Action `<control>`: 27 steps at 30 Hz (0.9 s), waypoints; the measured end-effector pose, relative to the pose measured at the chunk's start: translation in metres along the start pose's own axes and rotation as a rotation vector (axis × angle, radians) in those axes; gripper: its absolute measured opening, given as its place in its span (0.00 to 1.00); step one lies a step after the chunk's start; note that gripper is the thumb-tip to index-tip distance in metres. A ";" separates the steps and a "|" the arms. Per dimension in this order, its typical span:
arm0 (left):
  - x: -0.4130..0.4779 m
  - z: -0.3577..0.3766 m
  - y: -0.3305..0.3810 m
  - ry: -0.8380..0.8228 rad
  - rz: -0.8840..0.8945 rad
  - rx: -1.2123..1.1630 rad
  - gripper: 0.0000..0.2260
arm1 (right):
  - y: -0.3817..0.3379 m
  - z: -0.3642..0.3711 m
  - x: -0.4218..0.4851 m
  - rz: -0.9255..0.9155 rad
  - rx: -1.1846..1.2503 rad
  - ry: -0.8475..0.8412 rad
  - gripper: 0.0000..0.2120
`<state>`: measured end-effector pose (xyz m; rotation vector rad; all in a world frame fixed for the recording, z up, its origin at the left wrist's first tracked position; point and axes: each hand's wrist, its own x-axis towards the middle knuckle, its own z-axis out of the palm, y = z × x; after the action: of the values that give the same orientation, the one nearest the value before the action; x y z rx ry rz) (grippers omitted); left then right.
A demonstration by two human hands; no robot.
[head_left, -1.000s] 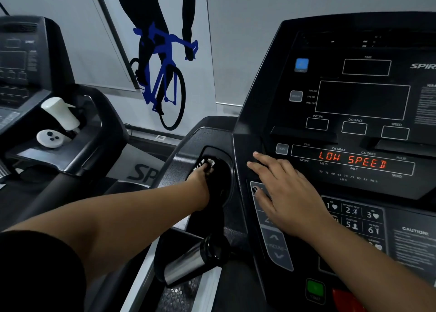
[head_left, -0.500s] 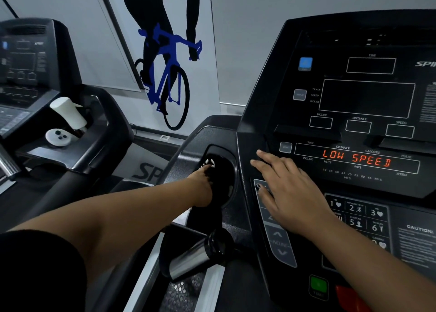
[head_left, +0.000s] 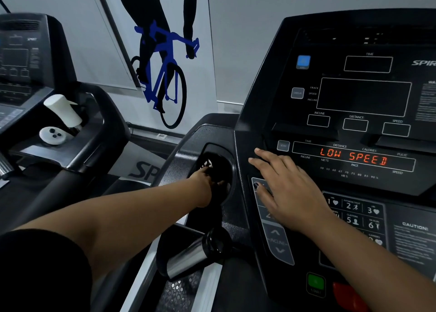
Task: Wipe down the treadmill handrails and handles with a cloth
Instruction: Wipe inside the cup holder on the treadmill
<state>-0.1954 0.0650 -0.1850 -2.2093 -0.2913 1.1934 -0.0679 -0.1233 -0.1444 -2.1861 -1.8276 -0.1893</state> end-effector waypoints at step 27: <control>-0.019 -0.014 0.008 0.189 0.146 -2.735 0.13 | -0.003 -0.001 0.003 0.017 0.001 -0.026 0.25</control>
<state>-0.1956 0.0450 -0.1712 -3.8055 -3.0534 -0.4552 -0.0705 -0.1205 -0.1425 -2.2134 -1.8213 -0.1575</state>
